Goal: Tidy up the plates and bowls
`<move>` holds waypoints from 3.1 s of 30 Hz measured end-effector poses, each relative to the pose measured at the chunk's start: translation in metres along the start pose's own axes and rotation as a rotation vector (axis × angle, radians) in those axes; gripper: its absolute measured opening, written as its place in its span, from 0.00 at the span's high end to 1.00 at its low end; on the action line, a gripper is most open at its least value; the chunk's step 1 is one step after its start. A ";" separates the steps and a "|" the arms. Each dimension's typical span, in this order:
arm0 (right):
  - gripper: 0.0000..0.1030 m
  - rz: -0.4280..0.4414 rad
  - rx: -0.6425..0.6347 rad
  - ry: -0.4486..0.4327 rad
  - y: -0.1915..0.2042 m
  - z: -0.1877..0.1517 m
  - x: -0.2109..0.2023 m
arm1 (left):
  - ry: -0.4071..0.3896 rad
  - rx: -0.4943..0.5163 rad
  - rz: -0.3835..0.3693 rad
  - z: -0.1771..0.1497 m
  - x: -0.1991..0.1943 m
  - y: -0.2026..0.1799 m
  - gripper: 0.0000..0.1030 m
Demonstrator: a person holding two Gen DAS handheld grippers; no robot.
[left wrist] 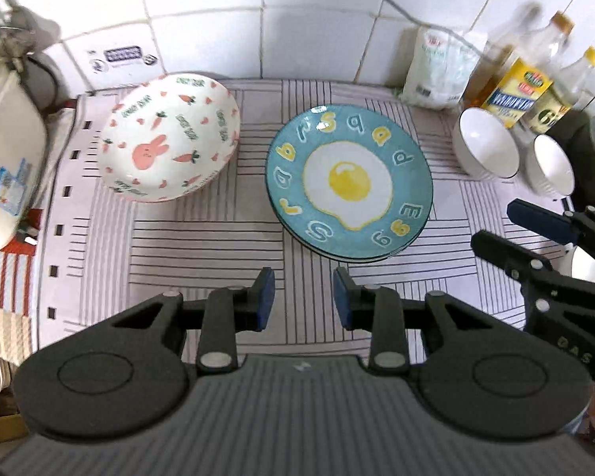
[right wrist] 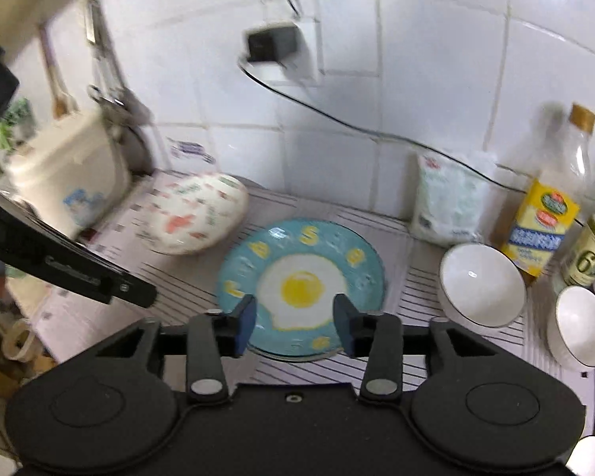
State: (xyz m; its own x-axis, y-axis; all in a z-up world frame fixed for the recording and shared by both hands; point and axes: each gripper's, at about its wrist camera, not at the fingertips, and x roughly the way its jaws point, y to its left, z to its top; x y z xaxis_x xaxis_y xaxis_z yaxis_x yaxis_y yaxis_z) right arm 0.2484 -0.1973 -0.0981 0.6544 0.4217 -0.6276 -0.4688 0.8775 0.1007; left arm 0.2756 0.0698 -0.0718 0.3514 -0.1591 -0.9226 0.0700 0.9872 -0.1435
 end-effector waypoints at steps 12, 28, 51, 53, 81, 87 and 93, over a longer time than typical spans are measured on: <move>0.13 0.077 0.009 -0.081 0.067 0.007 -0.017 | -0.086 -0.005 0.026 -0.016 -0.042 0.083 0.42; 0.08 -0.062 -0.028 -0.229 0.172 0.012 0.094 | -0.116 0.087 -0.001 0.041 0.002 0.214 0.18; 0.23 -0.168 0.345 -0.130 0.138 0.001 0.243 | -0.068 0.083 -0.004 0.100 0.183 0.248 0.57; 0.25 -0.184 0.342 -0.140 0.138 0.000 0.243 | -0.074 0.072 -0.014 0.099 0.184 0.249 0.62; 0.78 -0.187 0.510 -0.145 0.128 -0.001 0.211 | -0.128 0.052 -0.038 0.080 0.138 0.247 0.71; 0.78 -0.193 0.512 -0.190 0.123 0.002 0.161 | -0.170 0.102 -0.079 0.069 0.098 0.221 0.71; 0.78 -0.218 0.529 -0.218 0.116 0.003 0.138 | -0.183 0.175 -0.147 0.066 0.078 0.179 0.71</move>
State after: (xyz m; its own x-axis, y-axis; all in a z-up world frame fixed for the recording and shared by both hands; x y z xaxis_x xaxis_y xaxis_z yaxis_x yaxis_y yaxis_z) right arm 0.2862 -0.0365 -0.1705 0.8345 0.2079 -0.5103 0.0108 0.9197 0.3925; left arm 0.3768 0.2334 -0.1462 0.4870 -0.3158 -0.8143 0.2867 0.9385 -0.1924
